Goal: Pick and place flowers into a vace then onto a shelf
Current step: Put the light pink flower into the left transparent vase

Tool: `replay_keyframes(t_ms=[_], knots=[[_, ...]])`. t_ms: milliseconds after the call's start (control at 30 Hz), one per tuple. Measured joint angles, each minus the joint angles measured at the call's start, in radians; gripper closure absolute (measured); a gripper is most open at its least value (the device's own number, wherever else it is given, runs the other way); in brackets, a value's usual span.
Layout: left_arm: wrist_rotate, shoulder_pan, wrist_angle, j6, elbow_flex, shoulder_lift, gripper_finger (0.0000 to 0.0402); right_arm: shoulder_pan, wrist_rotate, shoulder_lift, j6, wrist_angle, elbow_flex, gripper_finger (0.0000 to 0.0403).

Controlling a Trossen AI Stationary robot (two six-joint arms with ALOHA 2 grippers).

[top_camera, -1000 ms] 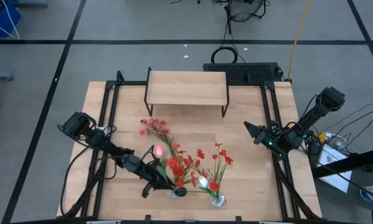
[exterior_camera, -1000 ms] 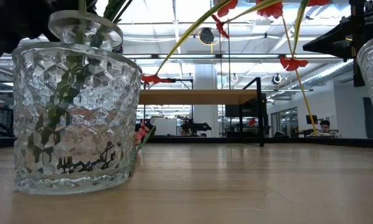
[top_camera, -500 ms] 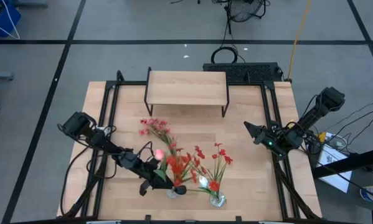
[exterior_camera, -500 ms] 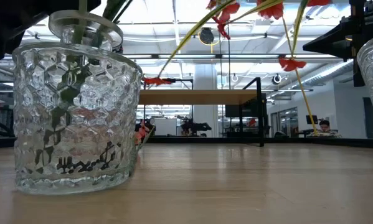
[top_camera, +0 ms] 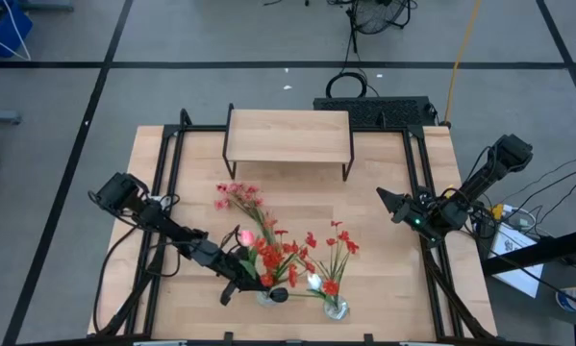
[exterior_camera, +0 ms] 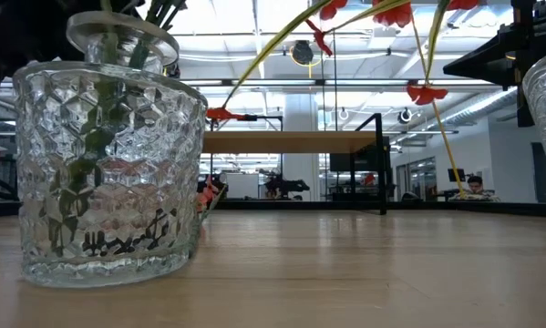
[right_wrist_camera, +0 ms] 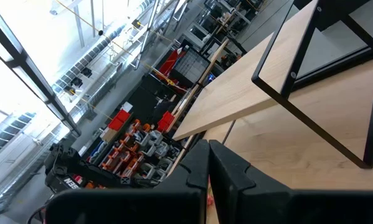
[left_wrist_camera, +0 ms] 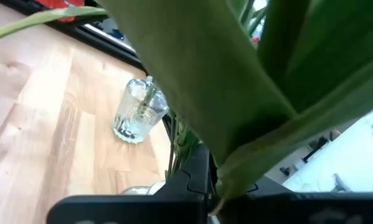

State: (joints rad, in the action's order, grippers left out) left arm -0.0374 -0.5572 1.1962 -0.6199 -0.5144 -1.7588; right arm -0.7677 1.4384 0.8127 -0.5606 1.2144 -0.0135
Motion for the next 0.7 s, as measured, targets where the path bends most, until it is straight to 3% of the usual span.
replay_keyframes(t_ms=[200, 467, 700], knots=[[0.003, -0.001, 0.036, -0.026, 0.000, 0.000, 0.0374, 0.000, 0.000, 0.000, 0.000, 0.000, 0.000, 0.0399], [0.041, -0.001, 0.038, -0.137, 0.000, 0.000, 0.0256, 0.000, 0.000, 0.000, 0.000, 0.000, 0.000, 0.0399], [0.045, -0.014, 0.046, -0.317, 0.000, 0.000, 0.0196, 0.000, 0.000, 0.000, 0.000, 0.000, 0.000, 0.0398]])
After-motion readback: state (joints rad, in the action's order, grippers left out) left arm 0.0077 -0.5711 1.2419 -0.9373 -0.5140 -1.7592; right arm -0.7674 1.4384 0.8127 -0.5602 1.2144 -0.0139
